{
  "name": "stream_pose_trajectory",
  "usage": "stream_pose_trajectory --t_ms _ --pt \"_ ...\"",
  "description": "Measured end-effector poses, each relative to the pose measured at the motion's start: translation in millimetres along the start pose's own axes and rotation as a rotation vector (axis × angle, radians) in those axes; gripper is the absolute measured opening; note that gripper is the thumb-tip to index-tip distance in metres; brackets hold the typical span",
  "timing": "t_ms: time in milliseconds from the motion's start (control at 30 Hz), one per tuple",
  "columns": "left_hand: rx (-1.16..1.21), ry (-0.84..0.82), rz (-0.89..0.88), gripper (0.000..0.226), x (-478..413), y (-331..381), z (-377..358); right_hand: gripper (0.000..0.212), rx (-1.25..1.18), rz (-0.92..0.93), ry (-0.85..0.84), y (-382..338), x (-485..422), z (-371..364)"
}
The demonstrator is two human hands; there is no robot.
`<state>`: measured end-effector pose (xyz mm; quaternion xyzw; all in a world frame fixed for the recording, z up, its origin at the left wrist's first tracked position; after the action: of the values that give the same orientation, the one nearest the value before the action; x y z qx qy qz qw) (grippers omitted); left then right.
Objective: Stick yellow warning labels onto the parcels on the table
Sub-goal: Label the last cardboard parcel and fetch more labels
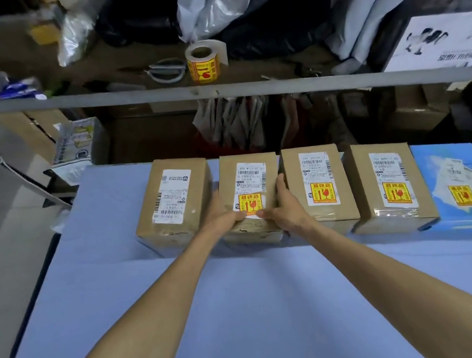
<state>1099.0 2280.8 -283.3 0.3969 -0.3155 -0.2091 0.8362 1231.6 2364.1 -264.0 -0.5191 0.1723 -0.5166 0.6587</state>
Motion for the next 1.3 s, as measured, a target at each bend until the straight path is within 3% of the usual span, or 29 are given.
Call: stream_pose_trajectory --t_ms 267,500,567,667,800,933,1033,1200,1300 --pt "-0.026 0.028 -0.003 0.079 -13 -11 -6 0.094 0.026 -0.007 0.014 4 -12 -9" --pt "-0.163 0.044 -0.142 0.082 -13 2 0 0.059 0.281 0.097 0.148 -1 -10 1" --pt "-0.215 0.082 -0.228 0.078 -10 16 14 0.054 0.427 0.173 0.168 -11 -7 -2" --pt "-0.406 0.126 -0.358 0.064 -13 26 41 0.056 0.704 0.431 0.247 -44 2 -13" --pt "-0.641 0.176 -0.342 0.059 -35 -3 88 0.055 0.740 0.527 0.120 -60 4 -52" --pt "-0.566 0.243 -0.209 0.074 -58 -29 135 0.042 0.586 0.540 -0.026 -77 8 -92" --pt "-0.450 0.168 -0.093 0.081 -74 -48 141 0.054 0.452 0.389 -0.105 -76 1 -123" --pt "-0.204 0.105 -0.001 0.090 -76 -59 140 0.100 0.297 0.112 -0.154 -50 -12 -158" --pt "-0.086 0.070 0.053 0.090 -66 -68 142 0.106 0.275 0.081 -0.142 -42 -12 -168"
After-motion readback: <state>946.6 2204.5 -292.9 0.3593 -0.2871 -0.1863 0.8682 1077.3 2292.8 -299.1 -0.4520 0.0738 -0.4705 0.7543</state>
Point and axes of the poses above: each hand's wrist, its own x-axis away from the middle knuckle, its own z-axis out of the back of the hand, y = z × x, the point moved 10 cm from there along -x, towards the middle knuckle, and after that the axes turned 14 degrees about y, right-handed, at the moved point
